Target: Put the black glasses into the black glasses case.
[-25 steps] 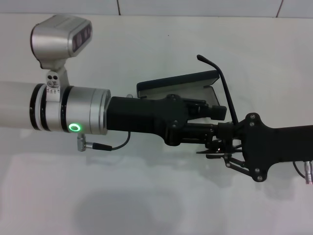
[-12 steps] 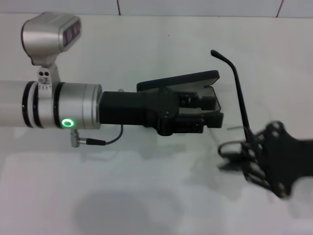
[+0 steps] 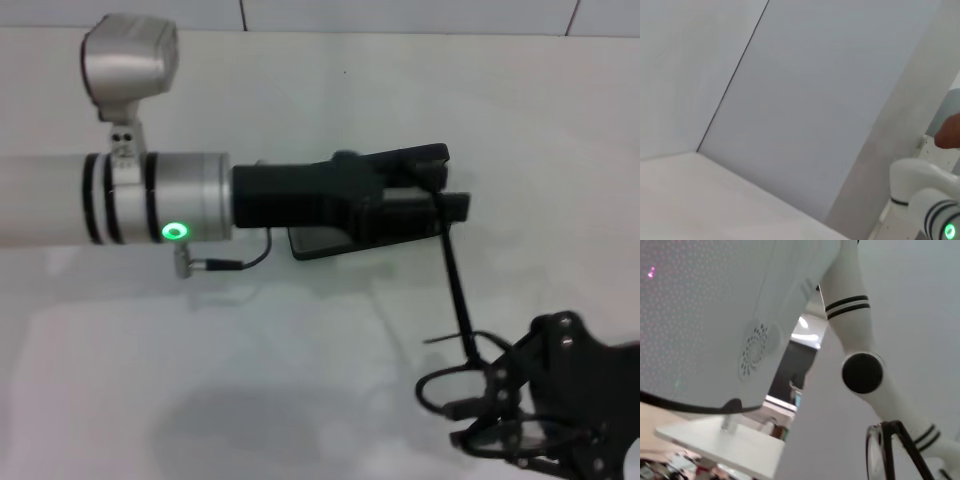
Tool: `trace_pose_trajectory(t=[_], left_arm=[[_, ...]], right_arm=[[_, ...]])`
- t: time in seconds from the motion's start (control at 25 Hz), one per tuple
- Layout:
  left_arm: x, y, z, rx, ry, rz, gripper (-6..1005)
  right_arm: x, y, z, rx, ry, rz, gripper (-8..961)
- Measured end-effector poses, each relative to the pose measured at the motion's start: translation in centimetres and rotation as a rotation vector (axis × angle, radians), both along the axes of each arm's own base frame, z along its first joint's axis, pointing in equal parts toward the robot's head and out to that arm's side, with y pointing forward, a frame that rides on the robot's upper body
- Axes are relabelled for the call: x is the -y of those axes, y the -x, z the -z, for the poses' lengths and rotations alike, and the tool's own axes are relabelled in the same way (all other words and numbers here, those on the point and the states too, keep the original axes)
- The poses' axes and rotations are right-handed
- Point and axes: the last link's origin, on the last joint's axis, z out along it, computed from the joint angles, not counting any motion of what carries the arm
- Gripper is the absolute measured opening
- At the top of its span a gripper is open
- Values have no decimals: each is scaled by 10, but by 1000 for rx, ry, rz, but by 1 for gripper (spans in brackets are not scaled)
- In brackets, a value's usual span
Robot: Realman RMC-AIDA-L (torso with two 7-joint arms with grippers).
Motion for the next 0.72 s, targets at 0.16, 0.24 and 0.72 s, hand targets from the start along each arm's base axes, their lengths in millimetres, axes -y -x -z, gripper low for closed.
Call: trace_pose_trajectory(t=[0.16, 0.24, 0.72], left_arm=[[-4, -8, 0, 24, -43, 32, 565], [-3, -8, -1, 37, -55, 40, 565], [12, -9, -5, 72, -37, 156, 565]], right_arm=[[-10, 3, 12, 4, 57, 39, 88], [-15, 4, 16, 1, 77, 67, 89], [-32, -4, 18, 10, 7, 215, 90]])
